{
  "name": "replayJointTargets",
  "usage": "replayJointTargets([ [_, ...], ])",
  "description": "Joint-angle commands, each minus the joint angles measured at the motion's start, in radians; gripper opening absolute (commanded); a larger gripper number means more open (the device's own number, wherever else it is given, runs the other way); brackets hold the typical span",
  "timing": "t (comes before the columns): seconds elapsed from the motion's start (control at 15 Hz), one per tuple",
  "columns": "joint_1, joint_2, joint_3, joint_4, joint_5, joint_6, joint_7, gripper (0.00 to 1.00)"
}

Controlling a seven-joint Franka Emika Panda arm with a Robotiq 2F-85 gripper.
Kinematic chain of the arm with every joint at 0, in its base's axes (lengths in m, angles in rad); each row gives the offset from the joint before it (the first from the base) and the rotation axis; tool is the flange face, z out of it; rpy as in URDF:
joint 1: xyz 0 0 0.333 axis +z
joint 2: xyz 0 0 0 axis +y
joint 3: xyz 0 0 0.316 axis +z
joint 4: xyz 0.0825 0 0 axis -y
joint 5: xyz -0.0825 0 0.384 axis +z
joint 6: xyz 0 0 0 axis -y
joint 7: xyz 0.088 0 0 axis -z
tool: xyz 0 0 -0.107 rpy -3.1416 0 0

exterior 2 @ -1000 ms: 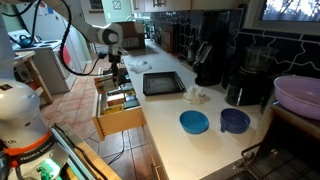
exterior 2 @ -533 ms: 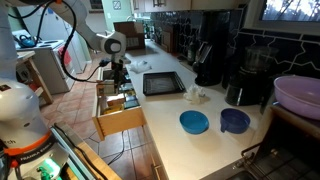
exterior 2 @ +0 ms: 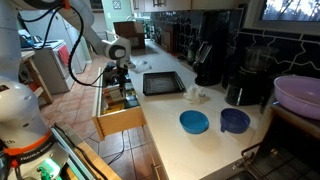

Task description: Put the box in the drawer

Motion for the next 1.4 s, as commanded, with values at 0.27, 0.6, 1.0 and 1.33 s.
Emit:
replayJointTargets([
  [0.27,0.003,0.033,0.005,-0.005,0.02,0.03,-0.034,0.58],
  [0.6,0.008,0.039,0.002,-0.005,0.007,0.047,-0.051,0.6],
  [1.0,0.014,0.048,-0.009,0.008,-0.017,0.04,-0.052,1.0],
  [1.33,0.014,0.03,-0.011,0.0,-0.029,0.003,-0.053,1.0],
])
